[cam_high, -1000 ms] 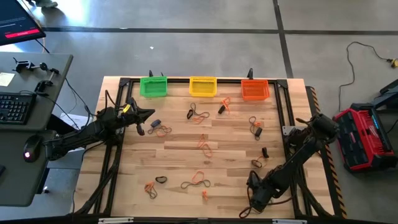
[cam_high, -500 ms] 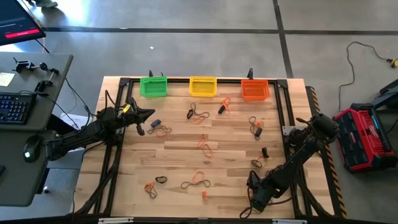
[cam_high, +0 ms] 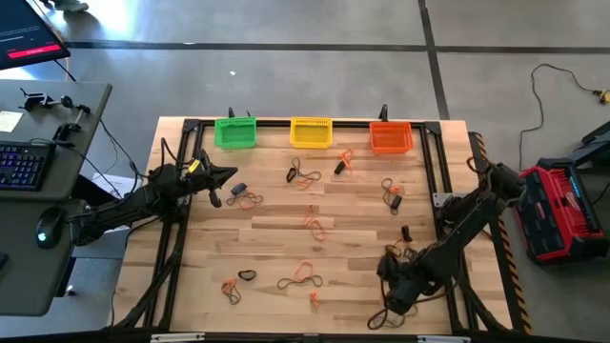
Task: Sort rubber bands into baskets
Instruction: Put the black rubber band into the yellow bin
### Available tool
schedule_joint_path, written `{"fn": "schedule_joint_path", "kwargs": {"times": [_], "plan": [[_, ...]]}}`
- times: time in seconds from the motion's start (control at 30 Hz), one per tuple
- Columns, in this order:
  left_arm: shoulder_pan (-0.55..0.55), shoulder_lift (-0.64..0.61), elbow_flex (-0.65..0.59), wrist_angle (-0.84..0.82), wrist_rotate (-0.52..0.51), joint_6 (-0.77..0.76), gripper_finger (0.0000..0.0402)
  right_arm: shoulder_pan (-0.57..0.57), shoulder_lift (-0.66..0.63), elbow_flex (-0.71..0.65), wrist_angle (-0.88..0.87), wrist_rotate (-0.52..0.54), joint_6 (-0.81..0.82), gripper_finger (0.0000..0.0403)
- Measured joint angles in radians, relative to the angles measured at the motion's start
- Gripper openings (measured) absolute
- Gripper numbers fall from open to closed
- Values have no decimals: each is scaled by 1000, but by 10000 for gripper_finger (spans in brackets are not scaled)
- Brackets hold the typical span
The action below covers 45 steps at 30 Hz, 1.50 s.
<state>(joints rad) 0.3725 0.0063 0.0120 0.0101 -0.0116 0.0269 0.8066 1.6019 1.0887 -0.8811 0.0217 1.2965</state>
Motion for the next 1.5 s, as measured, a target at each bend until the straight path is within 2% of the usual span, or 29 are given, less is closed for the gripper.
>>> {"fn": "schedule_joint_path", "kwargs": {"times": [0.13, 0.33, 0.53, 0.67, 0.83, 1.17, 1.5], "plan": [[0, 0, 0, 0, 0, -8, 0, -98, -14, 20, -88, 76, -135, 1], [0, 0, 0, 0, 0, -22, 0, -313, -14, 20, -70, 173, -405, 1], [0, 0, 0, 0, 0, -41, 0, -518, -13, 20, 100, 263, -635, 0], [0, 0, 0, 0, 0, -42, 0, -628, -13, 20, 241, 267, -782, 0], [0, 0, 0, 0, -3, -25, 0, -743, -12, 20, 321, 267, -898, 0], [0, 11, 0, 2, -2, -41, 0, -858, -12, 20, 410, 248, -1163, 0], [0, 69, 0, 11, 11, -83, 0, -900, -12, 20, 413, 183, -1177, 0]]}}
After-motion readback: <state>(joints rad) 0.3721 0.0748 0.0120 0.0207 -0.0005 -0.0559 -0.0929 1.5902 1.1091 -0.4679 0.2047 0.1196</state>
